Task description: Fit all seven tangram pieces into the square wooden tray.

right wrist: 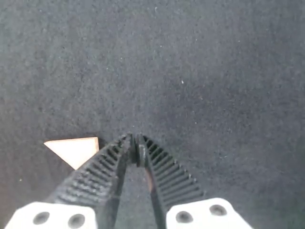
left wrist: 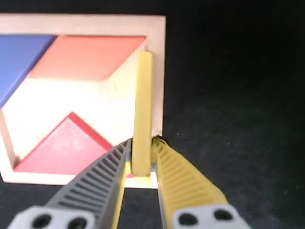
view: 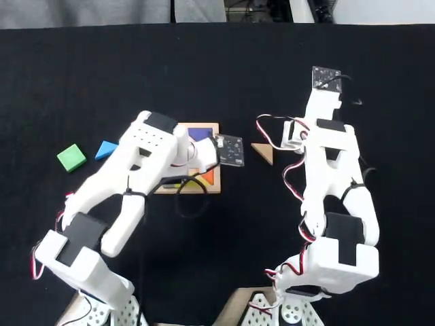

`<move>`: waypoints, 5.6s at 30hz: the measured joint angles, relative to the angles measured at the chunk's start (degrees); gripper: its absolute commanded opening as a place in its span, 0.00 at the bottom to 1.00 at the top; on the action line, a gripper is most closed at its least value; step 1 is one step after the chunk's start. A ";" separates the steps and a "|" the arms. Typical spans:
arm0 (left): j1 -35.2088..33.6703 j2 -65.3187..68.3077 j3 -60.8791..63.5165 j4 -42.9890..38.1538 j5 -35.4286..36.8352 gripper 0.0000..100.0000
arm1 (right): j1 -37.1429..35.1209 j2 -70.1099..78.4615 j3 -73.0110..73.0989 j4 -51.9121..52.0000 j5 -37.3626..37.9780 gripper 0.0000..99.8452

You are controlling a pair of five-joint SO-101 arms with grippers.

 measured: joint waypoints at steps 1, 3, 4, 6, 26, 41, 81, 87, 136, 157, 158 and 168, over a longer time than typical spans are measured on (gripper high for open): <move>-0.35 0.18 0.00 -0.09 0.00 0.03 | 0.00 0.00 0.00 0.00 0.00 0.01; -0.53 0.44 0.00 -0.18 0.00 0.03 | 0.00 0.00 0.00 0.00 0.00 0.01; -0.53 0.44 0.00 -0.18 0.00 0.03 | 0.00 0.00 0.00 0.00 0.00 0.01; -0.53 0.53 0.00 -0.53 0.00 0.03 | 0.00 0.00 0.00 0.00 0.09 0.01; 1.41 0.53 1.23 -3.08 0.00 0.03 | 0.00 0.00 0.00 0.00 0.00 0.01; 1.41 0.53 1.23 -4.57 4.31 0.17 | 0.00 0.00 0.00 0.00 0.00 0.01; -12.48 4.13 -3.08 -11.60 -1.93 0.17 | 0.00 0.00 0.00 -0.18 0.00 0.01; -10.64 4.13 -0.53 -15.56 3.60 0.17 | 0.00 0.00 0.00 -0.18 0.00 0.01; -45.45 -45.01 41.05 -13.01 49.93 0.17 | 0.00 0.00 0.00 1.14 0.00 0.01; -48.09 -45.01 56.35 -28.13 50.29 0.17 | -10.99 10.11 -22.42 20.75 7.21 0.03; -48.09 -45.01 56.35 -28.13 50.29 0.17 | -10.99 11.87 -25.05 21.63 6.95 0.03; -47.91 -45.01 56.35 -28.13 50.29 0.17 | -10.99 29.01 -38.77 23.65 6.59 0.03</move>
